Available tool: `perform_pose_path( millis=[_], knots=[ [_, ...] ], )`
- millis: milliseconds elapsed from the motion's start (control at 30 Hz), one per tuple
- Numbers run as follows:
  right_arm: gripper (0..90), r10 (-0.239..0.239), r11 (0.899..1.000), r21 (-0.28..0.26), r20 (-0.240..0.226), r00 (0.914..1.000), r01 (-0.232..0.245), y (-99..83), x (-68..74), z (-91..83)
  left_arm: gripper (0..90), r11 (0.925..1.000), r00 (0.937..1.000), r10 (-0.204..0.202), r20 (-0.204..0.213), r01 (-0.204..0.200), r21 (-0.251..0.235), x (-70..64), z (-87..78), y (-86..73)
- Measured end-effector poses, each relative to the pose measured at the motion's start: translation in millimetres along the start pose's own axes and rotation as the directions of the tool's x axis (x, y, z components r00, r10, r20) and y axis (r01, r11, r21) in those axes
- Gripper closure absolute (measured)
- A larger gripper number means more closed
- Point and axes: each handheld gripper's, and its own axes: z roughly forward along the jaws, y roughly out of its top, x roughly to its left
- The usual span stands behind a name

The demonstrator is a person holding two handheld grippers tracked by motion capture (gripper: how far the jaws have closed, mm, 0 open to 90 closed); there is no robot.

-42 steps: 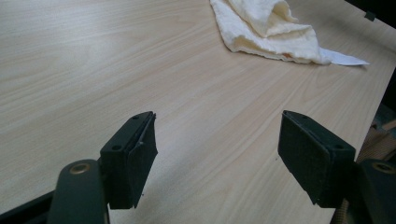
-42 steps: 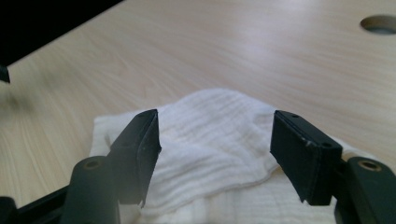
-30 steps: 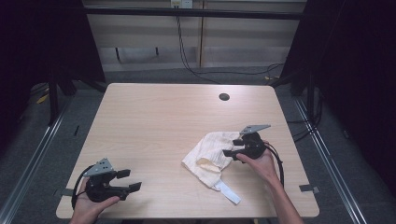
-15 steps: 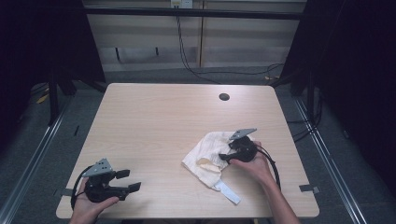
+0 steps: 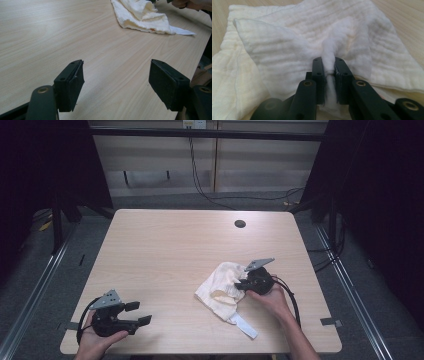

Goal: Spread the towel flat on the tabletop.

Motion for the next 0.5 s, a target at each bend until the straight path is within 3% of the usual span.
perform_pose_path(
  millis=[267,500],
  knots=[
    [85.2,0.025,1.0,-0.005,-0.024,0.9994,-0.025,-1.3,4.2,0.1,28.7,1.0,1.0,0.003,0.001,-0.003,0.001,-0.6,1.1,0.6],
    [85.6,0.051,0.999,0.013,-0.062,0.9968,-0.05,-3.3,23.0,-1.7,30.9,0.9999,0.9996,-0.005,0.026,0.005,-0.01,1.1,-2.4,1.1]
  ],
)
